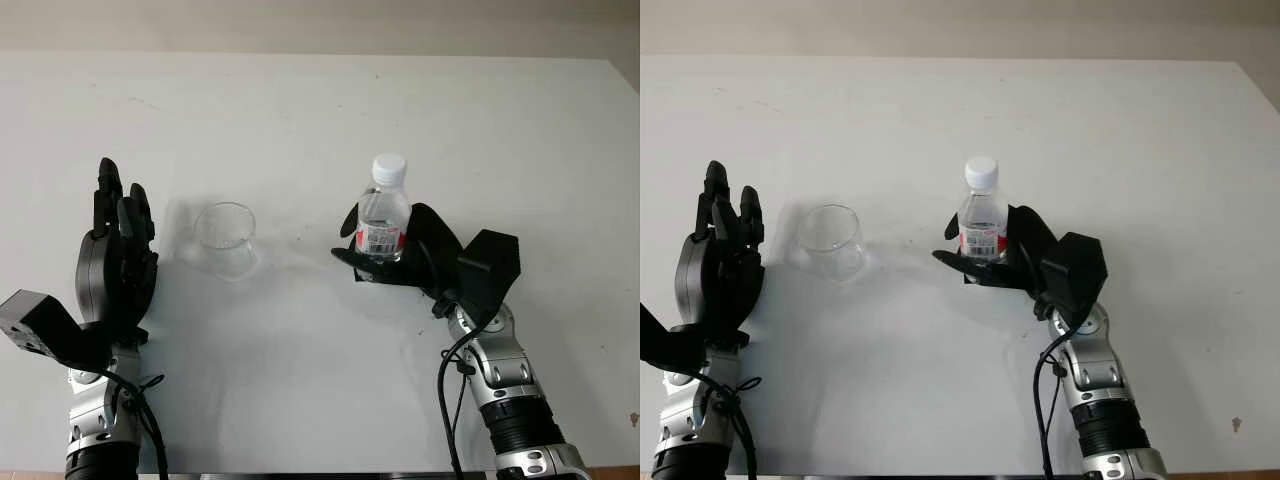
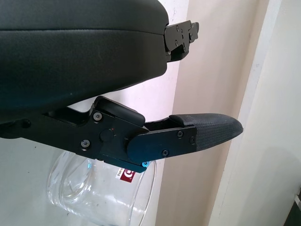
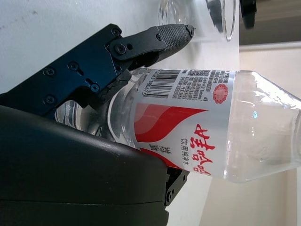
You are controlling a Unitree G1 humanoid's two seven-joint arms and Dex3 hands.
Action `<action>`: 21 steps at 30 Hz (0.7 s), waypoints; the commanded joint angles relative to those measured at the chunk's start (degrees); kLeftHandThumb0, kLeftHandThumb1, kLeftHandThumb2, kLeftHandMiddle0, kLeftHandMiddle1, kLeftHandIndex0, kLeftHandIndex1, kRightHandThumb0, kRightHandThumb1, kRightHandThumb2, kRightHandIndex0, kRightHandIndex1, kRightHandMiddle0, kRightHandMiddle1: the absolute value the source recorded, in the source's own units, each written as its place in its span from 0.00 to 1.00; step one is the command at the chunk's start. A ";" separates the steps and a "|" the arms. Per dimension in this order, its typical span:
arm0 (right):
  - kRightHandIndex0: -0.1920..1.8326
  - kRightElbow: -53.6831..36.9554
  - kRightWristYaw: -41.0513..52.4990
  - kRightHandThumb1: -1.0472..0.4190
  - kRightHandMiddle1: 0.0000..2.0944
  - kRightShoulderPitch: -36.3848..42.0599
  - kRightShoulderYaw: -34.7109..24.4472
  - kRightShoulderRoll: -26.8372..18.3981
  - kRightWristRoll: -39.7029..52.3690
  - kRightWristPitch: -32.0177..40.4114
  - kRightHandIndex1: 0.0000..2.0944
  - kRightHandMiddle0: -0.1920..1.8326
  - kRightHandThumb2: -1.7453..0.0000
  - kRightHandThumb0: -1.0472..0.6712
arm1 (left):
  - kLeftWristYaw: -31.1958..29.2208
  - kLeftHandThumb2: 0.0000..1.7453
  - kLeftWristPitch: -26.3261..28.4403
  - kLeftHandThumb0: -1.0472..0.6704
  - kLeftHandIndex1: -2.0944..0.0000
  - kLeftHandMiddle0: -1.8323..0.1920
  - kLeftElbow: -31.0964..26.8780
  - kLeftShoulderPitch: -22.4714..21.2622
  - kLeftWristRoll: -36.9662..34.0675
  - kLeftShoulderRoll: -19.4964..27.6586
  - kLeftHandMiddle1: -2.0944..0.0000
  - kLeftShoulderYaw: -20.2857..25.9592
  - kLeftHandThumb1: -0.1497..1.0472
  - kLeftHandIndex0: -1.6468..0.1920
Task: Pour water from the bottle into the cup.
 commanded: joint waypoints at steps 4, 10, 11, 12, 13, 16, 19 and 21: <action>0.63 4.95 -2.28 0.00 1.00 -0.42 -0.24 0.35 -1.58 -2.46 1.00 0.45 0.73 0.40 | -0.09 0.32 0.85 0.16 0.99 1.00 0.91 2.22 -0.40 -0.28 0.98 0.46 1.00 1.00; 0.60 9.33 -3.21 0.00 1.00 -1.41 -0.08 -0.02 -2.77 -4.66 1.00 0.41 0.74 0.39 | -0.02 0.32 1.43 0.16 0.99 1.00 0.58 2.32 -0.14 0.07 0.98 0.67 1.00 1.00; 0.59 9.82 -3.28 0.00 1.00 -1.52 0.09 -0.18 -3.18 -4.93 1.00 0.40 0.74 0.38 | 0.04 0.32 1.57 0.16 0.99 1.00 0.48 2.36 -0.17 0.06 0.98 0.73 1.00 1.00; 0.57 10.23 -3.27 0.00 1.00 -1.60 0.31 -0.33 -3.62 -5.40 1.00 0.38 0.76 0.38 | 0.12 0.32 1.66 0.16 0.99 1.00 0.36 2.38 -0.16 0.03 0.97 0.77 1.00 1.00; 0.56 10.69 -3.03 0.00 1.00 -1.67 0.41 -0.36 -3.74 -6.15 1.00 0.37 0.77 0.37 | 0.17 0.32 1.68 0.16 0.99 1.00 0.25 2.39 -0.12 0.00 0.97 0.77 1.00 1.00; 0.44 12.00 -1.73 0.00 1.00 -1.61 0.01 0.28 -2.41 -7.83 1.00 0.26 0.84 0.35 | 0.00 0.32 1.54 0.16 0.99 1.00 0.32 2.38 -0.03 0.09 0.97 0.78 1.00 1.00; 0.21 12.42 -1.69 0.00 1.00 -1.08 -0.11 0.70 -2.05 -8.94 1.00 0.11 0.93 0.32 | -0.16 0.32 1.45 0.16 0.99 1.00 0.56 2.36 -0.09 0.17 0.98 0.87 1.00 1.00; 0.13 12.32 -1.39 0.01 0.99 -0.61 -0.03 0.69 -1.99 -9.74 1.00 0.06 0.95 0.30 | -0.20 0.32 1.42 0.16 0.99 1.00 0.69 2.31 -0.12 0.18 0.98 0.92 1.00 1.00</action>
